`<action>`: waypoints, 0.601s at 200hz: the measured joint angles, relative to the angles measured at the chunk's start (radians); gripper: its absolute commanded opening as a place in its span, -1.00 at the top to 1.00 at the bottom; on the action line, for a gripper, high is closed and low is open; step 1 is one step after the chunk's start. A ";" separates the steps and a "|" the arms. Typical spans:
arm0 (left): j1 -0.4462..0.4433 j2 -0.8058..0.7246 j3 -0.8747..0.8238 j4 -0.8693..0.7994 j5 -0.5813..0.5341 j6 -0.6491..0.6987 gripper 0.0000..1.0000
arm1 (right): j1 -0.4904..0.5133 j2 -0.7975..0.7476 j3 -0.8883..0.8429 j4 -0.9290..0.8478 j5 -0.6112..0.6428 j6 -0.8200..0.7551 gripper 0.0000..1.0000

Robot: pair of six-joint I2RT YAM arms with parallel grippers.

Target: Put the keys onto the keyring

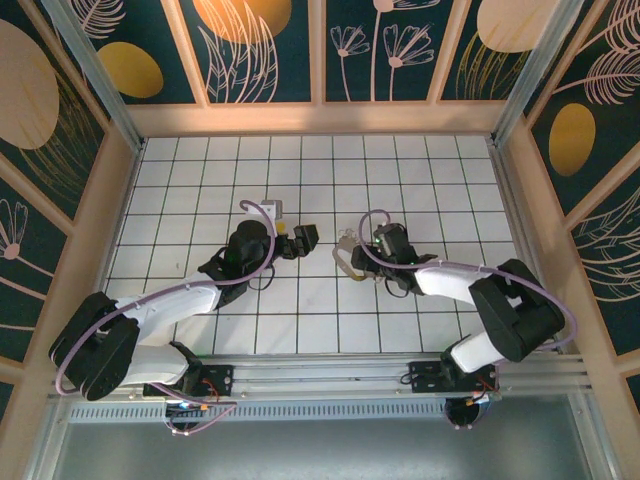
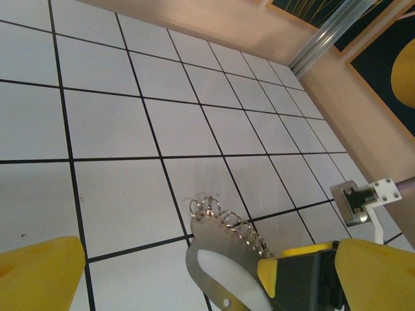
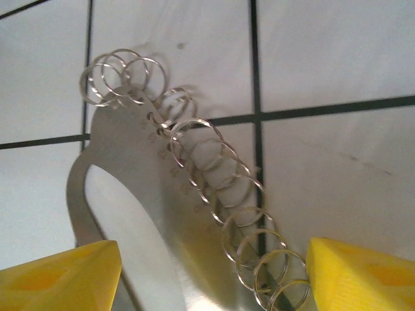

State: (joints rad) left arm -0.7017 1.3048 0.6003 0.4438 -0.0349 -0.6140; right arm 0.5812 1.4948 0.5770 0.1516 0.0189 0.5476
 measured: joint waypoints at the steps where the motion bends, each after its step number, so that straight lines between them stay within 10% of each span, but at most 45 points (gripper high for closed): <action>1: 0.000 0.000 0.000 0.000 0.000 0.000 -0.97 | 0.000 0.001 0.001 0.001 -0.002 0.000 -0.50; 120: 0.000 -0.001 0.000 -0.003 0.000 0.000 -0.98 | 0.008 -0.156 0.021 0.016 -0.013 0.008 -0.56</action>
State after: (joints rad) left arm -0.7017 1.3037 0.6003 0.4412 -0.0349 -0.6140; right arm 0.5892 1.3392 0.5983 0.1673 0.0063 0.5556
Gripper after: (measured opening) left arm 0.988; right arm 0.771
